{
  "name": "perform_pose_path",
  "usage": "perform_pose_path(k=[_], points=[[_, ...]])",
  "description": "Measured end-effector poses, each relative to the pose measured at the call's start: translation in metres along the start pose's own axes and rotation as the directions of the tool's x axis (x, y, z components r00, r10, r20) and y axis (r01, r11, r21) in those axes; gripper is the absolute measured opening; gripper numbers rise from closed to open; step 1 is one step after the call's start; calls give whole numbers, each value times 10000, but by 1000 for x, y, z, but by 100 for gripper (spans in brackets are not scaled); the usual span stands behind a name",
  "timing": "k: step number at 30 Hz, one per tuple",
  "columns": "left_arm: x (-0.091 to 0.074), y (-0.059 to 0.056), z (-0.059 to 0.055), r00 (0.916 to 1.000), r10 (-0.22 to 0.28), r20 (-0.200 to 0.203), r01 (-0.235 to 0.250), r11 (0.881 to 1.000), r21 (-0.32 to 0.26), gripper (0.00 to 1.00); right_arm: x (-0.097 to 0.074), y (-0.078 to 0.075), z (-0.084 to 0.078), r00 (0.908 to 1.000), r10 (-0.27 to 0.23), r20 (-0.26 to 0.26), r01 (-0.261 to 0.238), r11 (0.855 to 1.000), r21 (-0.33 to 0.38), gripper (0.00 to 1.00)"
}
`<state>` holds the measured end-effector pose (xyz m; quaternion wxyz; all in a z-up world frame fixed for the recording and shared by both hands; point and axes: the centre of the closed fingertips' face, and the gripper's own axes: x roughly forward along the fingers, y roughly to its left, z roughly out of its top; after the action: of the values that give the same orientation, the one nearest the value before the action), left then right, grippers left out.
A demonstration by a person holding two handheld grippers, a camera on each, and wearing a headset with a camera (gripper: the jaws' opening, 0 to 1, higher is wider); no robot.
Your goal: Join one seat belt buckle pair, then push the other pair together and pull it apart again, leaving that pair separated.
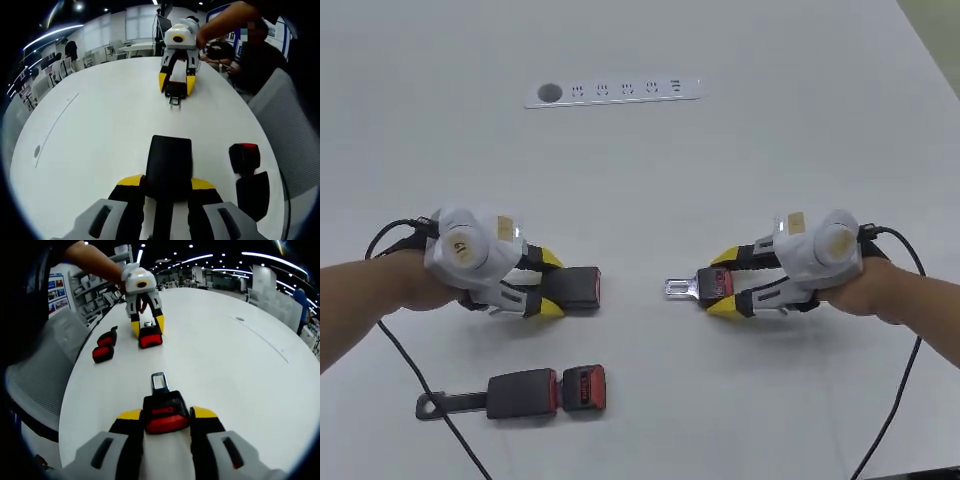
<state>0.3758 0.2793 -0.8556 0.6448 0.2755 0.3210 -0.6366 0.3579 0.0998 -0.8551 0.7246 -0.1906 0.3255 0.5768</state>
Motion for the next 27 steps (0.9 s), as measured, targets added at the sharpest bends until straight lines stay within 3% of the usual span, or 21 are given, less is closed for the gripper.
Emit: perform_pose_path(k=[21, 27], points=[[0, 0, 0, 10000, 19, -66, -19, 10000, 17, 34, -7, 3, -2, 10000, -52, -48, 51, 9997, -227, 37], [1, -1, 2, 9993, 107, -364, -100, 9998, 192, 35, -5, 2, -1, 9990, -264, -350, 254, 9992, -295, 38]])
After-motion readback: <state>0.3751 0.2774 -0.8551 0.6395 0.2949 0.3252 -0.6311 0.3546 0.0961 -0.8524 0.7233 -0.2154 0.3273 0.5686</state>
